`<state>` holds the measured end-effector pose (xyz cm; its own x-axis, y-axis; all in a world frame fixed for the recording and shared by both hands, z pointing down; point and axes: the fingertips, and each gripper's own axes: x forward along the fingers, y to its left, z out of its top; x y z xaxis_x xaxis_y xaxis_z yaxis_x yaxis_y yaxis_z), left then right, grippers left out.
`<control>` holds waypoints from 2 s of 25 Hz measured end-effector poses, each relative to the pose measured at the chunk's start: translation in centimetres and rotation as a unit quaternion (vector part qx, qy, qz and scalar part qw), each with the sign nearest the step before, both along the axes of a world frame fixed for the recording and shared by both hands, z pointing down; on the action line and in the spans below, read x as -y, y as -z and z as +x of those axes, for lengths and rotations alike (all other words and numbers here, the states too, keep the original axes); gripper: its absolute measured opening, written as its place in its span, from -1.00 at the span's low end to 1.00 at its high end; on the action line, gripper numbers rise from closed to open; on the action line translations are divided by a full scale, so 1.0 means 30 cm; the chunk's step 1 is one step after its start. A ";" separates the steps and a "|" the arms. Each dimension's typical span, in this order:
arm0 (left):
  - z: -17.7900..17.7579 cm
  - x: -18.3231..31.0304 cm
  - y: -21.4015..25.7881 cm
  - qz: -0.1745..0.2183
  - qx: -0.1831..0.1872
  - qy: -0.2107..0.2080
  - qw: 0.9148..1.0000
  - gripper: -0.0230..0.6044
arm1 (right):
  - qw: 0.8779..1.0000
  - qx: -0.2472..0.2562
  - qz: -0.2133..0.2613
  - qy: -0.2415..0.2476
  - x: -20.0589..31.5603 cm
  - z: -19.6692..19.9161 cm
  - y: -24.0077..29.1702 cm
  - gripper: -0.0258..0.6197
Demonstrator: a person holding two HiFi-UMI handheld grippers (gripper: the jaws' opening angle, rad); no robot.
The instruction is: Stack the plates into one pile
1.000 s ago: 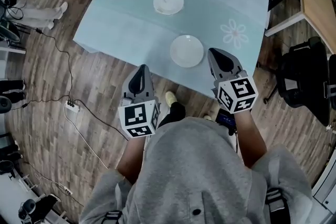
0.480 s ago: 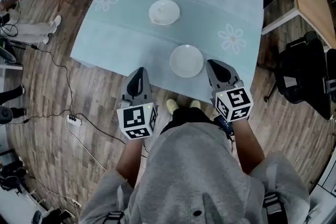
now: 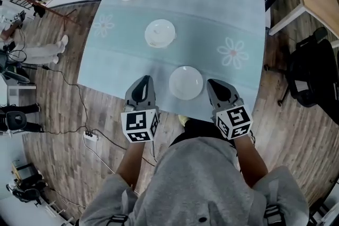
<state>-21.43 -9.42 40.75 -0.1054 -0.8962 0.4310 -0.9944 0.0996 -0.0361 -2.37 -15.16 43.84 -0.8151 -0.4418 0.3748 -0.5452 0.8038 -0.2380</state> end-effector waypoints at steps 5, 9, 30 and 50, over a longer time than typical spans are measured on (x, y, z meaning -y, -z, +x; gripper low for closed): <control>0.013 0.176 -0.002 -0.011 0.015 -0.035 0.999 -0.67 | 0.999 0.032 -0.032 -0.005 0.068 0.000 -0.021 -0.84; -0.077 0.264 -0.065 -0.028 0.013 -0.038 0.999 -0.50 | 0.999 0.019 -0.030 -0.007 0.108 -0.030 -0.041 -0.84; -0.421 0.450 -0.676 -0.195 -0.206 0.101 0.954 -0.51 | 0.982 -0.049 -0.072 -0.168 0.157 -0.095 -0.141 -0.84; -0.421 0.492 -0.699 -0.147 -0.387 0.123 0.902 -0.69 | 0.974 -0.074 -0.060 -0.206 0.092 -0.189 -0.124 -0.84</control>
